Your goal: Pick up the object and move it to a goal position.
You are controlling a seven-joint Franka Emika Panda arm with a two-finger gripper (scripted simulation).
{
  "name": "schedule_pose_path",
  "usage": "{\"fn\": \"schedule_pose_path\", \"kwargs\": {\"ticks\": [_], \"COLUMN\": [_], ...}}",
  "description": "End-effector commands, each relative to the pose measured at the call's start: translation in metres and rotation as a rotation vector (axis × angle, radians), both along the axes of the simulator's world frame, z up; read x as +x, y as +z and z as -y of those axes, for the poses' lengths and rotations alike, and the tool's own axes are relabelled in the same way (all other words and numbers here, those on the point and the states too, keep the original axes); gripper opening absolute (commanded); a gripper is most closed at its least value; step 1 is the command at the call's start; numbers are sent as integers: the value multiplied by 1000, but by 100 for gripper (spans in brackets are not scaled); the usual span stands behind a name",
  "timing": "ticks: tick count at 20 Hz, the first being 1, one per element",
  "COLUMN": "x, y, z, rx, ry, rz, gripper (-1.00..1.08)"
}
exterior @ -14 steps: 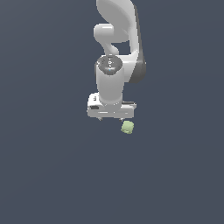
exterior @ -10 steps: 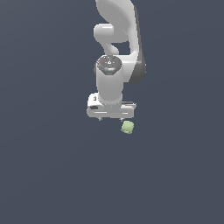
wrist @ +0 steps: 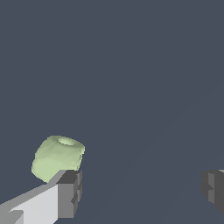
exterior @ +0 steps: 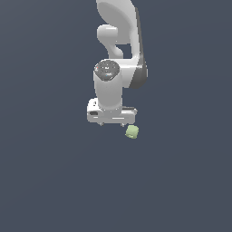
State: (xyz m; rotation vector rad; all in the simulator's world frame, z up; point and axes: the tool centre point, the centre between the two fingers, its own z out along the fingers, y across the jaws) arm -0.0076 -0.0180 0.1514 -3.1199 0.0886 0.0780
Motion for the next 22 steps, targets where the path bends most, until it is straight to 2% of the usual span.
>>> {"fn": "schedule_pose_path", "kwargs": {"ticks": [1,10,22], "x": [0,-4,-20], "y": [-1,-13,-44], "z": [-2,-23,-80], "rx": [0,-8,-24], "ry": [-2,-62,-223], "rz": [1,8,31], "gripper": [100,100,100]}}
